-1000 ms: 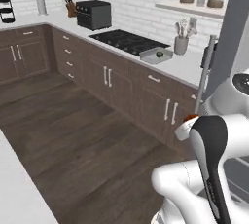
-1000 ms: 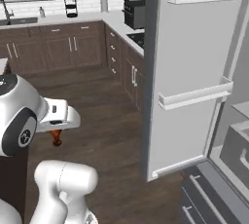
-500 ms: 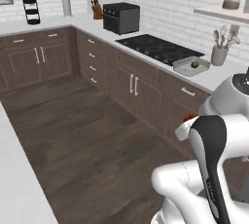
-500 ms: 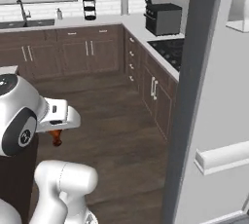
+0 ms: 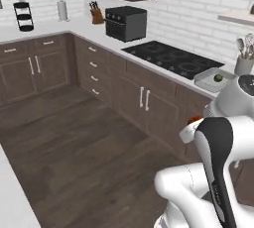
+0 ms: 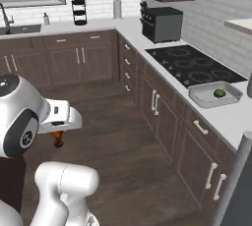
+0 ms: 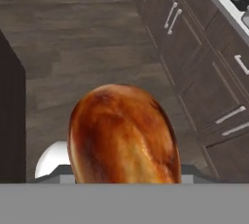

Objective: Place one avocado and one chicken drumstick in each tupperware on the nearby counter, to pack two identical lunches.

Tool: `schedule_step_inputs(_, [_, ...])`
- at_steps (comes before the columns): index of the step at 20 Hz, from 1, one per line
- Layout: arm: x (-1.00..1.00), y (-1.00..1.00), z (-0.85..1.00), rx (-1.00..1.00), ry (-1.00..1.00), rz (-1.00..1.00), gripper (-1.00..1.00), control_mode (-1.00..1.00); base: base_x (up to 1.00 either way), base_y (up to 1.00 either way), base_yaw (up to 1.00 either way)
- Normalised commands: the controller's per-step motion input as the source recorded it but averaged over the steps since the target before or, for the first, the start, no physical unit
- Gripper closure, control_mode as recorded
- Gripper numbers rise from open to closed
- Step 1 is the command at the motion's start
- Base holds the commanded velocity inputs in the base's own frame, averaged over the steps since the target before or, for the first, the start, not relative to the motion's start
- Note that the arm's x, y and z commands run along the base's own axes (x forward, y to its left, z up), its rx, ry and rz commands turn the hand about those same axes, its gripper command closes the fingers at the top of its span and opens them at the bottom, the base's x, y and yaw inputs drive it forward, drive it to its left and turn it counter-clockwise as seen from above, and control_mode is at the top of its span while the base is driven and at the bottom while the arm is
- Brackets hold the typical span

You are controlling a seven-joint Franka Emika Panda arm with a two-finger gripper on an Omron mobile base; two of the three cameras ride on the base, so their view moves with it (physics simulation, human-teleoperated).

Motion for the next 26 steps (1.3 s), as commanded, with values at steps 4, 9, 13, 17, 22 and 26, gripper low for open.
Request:
schedule_step_inputs(4, [0.00,0.00,0.00,0.00,0.00,0.00,1.00,1.00,1.00,0.13,-0.46])
schedule_step_inputs(9, [0.00,0.00,0.00,0.00,0.00,0.00,1.00,1.00,0.85,0.17,-0.63])
schedule_step_inputs(13, [0.00,0.00,0.00,0.00,0.00,0.00,1.00,1.00,0.84,0.16,-0.64])
schedule_step_inputs(17, [0.00,0.00,0.00,0.00,0.00,0.00,1.00,1.00,0.74,0.15,-0.66])
schedule_step_inputs(22, [0.00,0.00,0.00,0.00,0.00,0.00,1.00,1.00,0.62,0.13,-0.66])
schedule_step_inputs(26, [0.00,0.00,0.00,0.00,0.00,0.00,1.00,1.00,0.64,0.16,-0.67])
